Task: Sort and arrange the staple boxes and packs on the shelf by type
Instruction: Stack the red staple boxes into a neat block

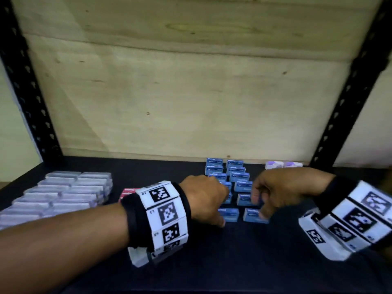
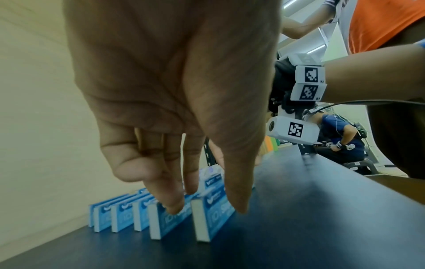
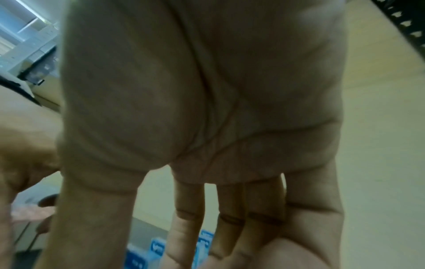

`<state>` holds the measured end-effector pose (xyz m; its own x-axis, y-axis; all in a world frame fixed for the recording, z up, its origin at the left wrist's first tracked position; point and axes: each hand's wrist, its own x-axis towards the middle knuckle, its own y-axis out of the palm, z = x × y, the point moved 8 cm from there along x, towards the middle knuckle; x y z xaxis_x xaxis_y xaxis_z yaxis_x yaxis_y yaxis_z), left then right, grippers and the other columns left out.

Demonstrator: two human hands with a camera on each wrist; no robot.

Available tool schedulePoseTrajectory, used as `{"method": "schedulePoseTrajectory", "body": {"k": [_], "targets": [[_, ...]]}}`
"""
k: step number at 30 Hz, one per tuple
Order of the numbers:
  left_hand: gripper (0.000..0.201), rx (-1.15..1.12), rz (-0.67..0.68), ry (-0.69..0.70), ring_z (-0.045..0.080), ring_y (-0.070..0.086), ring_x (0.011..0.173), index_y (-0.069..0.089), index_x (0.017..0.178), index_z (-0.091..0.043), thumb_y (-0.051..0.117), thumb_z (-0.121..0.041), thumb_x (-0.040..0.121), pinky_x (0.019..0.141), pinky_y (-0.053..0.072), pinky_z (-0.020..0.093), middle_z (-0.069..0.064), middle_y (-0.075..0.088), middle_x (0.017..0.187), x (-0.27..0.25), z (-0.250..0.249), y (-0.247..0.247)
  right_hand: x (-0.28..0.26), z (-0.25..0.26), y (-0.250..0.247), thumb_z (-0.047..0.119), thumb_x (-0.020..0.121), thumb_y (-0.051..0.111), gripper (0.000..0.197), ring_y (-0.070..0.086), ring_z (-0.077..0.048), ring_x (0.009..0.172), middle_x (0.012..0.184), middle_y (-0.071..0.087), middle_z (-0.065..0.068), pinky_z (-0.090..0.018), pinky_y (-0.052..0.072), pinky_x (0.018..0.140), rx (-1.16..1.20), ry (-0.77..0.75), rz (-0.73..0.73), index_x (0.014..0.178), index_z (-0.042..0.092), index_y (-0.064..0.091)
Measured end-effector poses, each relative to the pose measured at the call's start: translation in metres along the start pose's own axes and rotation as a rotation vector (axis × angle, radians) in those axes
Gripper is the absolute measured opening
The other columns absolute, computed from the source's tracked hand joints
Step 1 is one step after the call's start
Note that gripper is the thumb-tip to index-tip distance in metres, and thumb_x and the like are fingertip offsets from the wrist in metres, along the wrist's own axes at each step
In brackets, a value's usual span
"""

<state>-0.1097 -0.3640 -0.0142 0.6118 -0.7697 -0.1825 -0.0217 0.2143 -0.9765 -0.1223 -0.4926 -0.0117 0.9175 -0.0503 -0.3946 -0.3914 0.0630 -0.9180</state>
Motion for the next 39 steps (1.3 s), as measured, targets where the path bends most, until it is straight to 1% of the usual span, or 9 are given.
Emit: {"method": "schedulePoseTrajectory", "body": {"k": [3,7,11,16,21,25,29,33,39], "targets": [[0.044,0.02,0.028,0.002,0.026,0.059,0.103,0.054,0.123,-0.021,0.06,-0.05,0.09,0.071,0.042,0.034,0.003,0.058,0.118,0.008,-0.009,0.01,-0.003,-0.007,0.015,0.035,0.076,0.081,0.025,0.052,-0.006,0.072,0.075,0.054,0.015,-0.019,0.04,0.061,-0.071,0.002,-0.021,0.091,0.031,0.062],[0.032,-0.023,0.043,0.005,0.028,0.057,0.108,0.055,0.125,-0.018,0.054,-0.032,0.096,0.075,0.044,0.035,0.007,0.056,0.123,0.006,-0.016,0.016,-0.01,-0.007,0.026,0.036,0.085,0.072,0.023,0.051,-0.011,0.076,0.072,0.051,0.013,-0.021,0.038,0.06,-0.081,-0.025,-0.08,0.075,0.029,0.052],[0.026,-0.13,-0.021,0.016,0.026,0.057,0.11,0.057,0.122,-0.022,0.053,-0.026,0.096,0.087,0.049,0.037,0.004,0.057,0.122,-0.015,-0.018,0.018,-0.039,-0.001,0.033,0.037,0.088,0.067,0.008,0.058,-0.01,0.084,0.084,0.06,0.014,-0.024,0.046,0.075,-0.025,-0.053,-0.167,0.09,0.032,0.062],[0.021,-0.276,-0.191,0.036,0.013,0.054,0.109,0.057,0.116,-0.03,0.052,-0.029,0.095,0.092,0.043,0.028,-0.009,0.056,0.116,-0.054,-0.025,0.028,-0.076,0.007,0.053,0.042,0.091,0.061,0.011,0.06,-0.003,0.081,0.086,0.065,0.015,-0.021,0.047,0.073,0.114,-0.096,-0.278,0.098,0.036,0.064],[0.016,-0.458,-0.388,0.006,-0.002,0.05,0.088,0.058,0.11,-0.034,0.056,-0.036,0.093,0.082,0.039,0.016,-0.02,0.05,0.094,-0.077,-0.024,0.046,-0.084,0.001,0.076,0.041,0.09,0.064,0.007,0.061,-0.001,0.076,0.086,0.065,0.013,-0.022,0.051,0.073,0.357,-0.196,-0.365,0.095,0.036,0.065],[0.014,-0.685,-0.476,-0.003,0.0,0.055,0.07,0.064,0.103,-0.034,0.064,-0.032,0.09,0.063,0.037,0.007,-0.018,0.057,0.082,-0.079,-0.022,0.057,-0.079,-0.01,0.086,0.032,0.088,0.07,0.004,0.058,-0.002,0.069,0.085,0.064,0.011,-0.018,0.049,0.067,0.58,-0.258,-0.454,0.091,0.034,0.07],[0.014,-0.828,-0.572,-0.025,-0.001,0.05,0.057,0.069,0.1,-0.033,0.071,-0.029,0.086,0.056,0.034,0.007,-0.027,0.056,0.071,-0.082,-0.021,0.062,-0.079,-0.019,0.094,0.022,0.086,0.076,0.012,0.053,-0.001,0.064,0.08,0.068,0.006,-0.019,0.047,0.063,0.804,-0.335,-0.481,0.094,0.032,0.075],[0.017,-0.903,-0.618,-0.082,0.002,0.044,0.052,0.071,0.098,-0.04,0.074,-0.037,0.082,0.052,0.034,0.01,-0.018,0.053,0.063,-0.083,-0.014,0.072,-0.08,-0.026,0.099,0.016,0.083,0.078,0.018,0.061,-0.013,0.076,0.092,0.073,-0.008,-0.031,0.054,0.077,0.961,-0.388,-0.456,0.097,0.027,0.077],[0.02,-0.96,-0.622,-0.103,0.003,0.045,0.052,0.074,0.098,-0.043,0.077,-0.038,0.079,0.052,0.035,0.013,-0.017,0.051,0.06,-0.085,-0.01,0.075,-0.079,-0.026,0.101,0.015,0.081,0.079,0.018,0.065,-0.032,0.088,0.095,0.074,-0.008,-0.035,0.055,0.085,1.013,-0.401,-0.478,0.098,0.023,0.078]]}}
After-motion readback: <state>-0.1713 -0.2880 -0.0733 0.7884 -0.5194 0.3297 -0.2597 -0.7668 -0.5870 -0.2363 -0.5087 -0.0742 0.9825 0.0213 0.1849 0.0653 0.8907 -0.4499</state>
